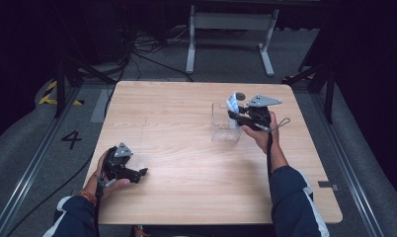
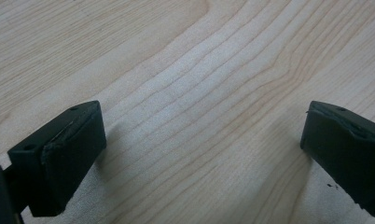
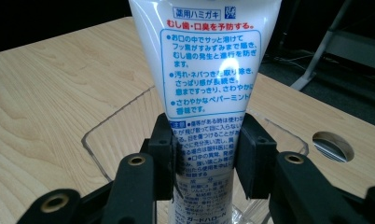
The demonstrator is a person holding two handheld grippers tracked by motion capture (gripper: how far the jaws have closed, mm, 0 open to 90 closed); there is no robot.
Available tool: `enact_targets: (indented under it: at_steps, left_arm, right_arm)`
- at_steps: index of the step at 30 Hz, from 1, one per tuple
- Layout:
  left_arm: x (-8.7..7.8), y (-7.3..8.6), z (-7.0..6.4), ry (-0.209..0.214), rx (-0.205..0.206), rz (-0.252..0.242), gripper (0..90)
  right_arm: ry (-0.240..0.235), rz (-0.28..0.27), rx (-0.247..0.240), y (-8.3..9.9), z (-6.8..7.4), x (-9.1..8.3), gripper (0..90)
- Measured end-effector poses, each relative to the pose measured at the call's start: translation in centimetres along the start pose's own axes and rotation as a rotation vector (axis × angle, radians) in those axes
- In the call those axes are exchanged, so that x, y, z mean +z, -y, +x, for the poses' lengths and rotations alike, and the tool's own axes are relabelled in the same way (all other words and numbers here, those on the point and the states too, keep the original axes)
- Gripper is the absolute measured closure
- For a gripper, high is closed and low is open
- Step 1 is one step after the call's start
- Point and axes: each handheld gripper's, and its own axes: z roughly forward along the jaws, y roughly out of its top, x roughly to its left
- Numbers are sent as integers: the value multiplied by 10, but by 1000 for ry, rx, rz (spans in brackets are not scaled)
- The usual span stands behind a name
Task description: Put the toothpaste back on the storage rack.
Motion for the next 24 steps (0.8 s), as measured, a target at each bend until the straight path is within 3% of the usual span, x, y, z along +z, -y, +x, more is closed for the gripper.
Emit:
enact_targets:
  at_steps: [24]
  left_arm:
    - [0, 0, 0, 0, 0, 0, 6]
  right_arm:
    - [-20, 89, -8, 13, -2, 0, 599]
